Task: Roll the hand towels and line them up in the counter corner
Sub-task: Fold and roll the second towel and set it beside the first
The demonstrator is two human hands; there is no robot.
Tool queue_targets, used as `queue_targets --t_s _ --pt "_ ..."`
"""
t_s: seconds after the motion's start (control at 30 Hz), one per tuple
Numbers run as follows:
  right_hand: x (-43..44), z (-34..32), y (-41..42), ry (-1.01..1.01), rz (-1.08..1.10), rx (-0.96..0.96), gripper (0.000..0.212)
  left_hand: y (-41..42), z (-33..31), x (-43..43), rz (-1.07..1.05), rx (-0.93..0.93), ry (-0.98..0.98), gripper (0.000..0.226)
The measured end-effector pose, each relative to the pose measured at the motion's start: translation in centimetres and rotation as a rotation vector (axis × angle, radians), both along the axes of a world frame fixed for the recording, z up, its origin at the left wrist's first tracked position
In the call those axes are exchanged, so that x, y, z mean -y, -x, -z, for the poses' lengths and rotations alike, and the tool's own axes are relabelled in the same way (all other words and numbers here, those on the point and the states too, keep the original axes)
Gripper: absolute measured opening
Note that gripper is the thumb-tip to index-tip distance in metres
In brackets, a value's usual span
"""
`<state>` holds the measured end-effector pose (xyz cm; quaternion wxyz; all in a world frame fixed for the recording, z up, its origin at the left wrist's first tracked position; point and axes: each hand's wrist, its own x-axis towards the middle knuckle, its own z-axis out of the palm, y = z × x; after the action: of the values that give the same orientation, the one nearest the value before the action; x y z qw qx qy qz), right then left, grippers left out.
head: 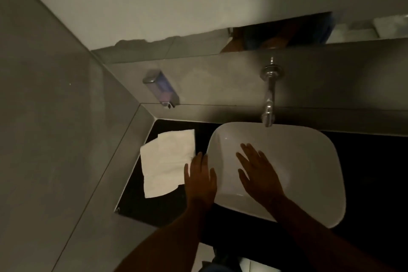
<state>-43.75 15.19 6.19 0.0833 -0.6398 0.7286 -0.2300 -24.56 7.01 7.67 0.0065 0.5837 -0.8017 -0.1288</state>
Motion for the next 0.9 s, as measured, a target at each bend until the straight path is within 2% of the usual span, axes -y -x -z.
queue_targets --t_s 0.1,0.2,0.33,0.5,0.6,0.7,0.8,0.9 --pt "3.1 0.0 -5.0 0.021 -0.043 -0.017 0.053 -6.9 1.9 2.4 -0.128 -0.070 -0.096 0.056" --pt "6.5 0.4 -10.3 0.022 -0.104 -0.012 0.053 -12.1 3.8 5.2 -0.350 -0.168 -0.213 0.058" --pt "10.5 1.4 -16.8 -0.110 -0.139 0.088 0.050 -15.5 6.1 10.3 -0.563 -0.224 -0.300 0.065" --pt "12.7 4.0 -21.2 -0.436 -0.061 0.269 0.059 -17.1 7.1 15.6 -0.581 -0.179 -0.373 0.078" --pt "14.2 5.6 -22.0 -0.610 0.056 0.507 0.063 -18.0 7.7 17.2 -0.592 -0.159 -0.383 0.084" --pt "16.3 6.6 -22.4 -0.588 0.271 0.768 0.057 -18.7 8.3 18.2 -0.574 -0.170 -0.419 0.084" --pt "17.8 7.5 -22.7 -0.540 0.511 0.934 0.065 -19.5 8.6 18.5 -0.488 -0.097 -0.476 0.078" --pt "18.9 8.5 -23.4 -0.618 0.578 1.025 0.065 -20.7 9.0 18.0 -0.448 -0.152 -0.557 0.073"
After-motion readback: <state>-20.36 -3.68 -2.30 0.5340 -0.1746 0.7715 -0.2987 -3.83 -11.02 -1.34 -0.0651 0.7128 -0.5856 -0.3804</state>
